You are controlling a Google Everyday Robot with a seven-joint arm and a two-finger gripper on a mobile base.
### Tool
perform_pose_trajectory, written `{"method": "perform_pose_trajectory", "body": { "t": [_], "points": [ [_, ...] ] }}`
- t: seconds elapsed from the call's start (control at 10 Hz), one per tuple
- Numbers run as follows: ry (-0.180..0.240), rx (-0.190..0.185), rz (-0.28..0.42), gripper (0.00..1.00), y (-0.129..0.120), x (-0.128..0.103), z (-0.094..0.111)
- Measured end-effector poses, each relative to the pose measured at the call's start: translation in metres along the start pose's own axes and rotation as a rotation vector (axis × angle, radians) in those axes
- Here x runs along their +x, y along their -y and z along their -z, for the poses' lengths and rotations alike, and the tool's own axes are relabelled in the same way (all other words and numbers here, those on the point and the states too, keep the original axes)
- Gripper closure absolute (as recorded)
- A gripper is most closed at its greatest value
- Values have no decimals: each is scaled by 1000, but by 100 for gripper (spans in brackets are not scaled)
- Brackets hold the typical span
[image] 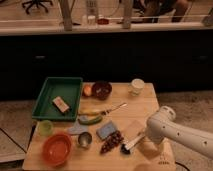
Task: Place brush in red bowl
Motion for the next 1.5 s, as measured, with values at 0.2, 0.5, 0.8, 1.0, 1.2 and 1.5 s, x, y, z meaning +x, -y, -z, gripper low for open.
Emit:
{"method": "perform_pose_trajectory", "body": {
  "t": [0.2,0.5,0.8,1.0,1.2,1.5],
  "points": [
    [5,-7,15,20,4,-7,-1],
    [10,-8,30,38,10,-15,-1],
    [9,-3,34,67,14,-16,3],
    [10,0,39,85,17,-18,8],
    [13,-13,34,100,9,-18,9],
    [19,-44,-3,100,13,-11,7]
  ]
}}
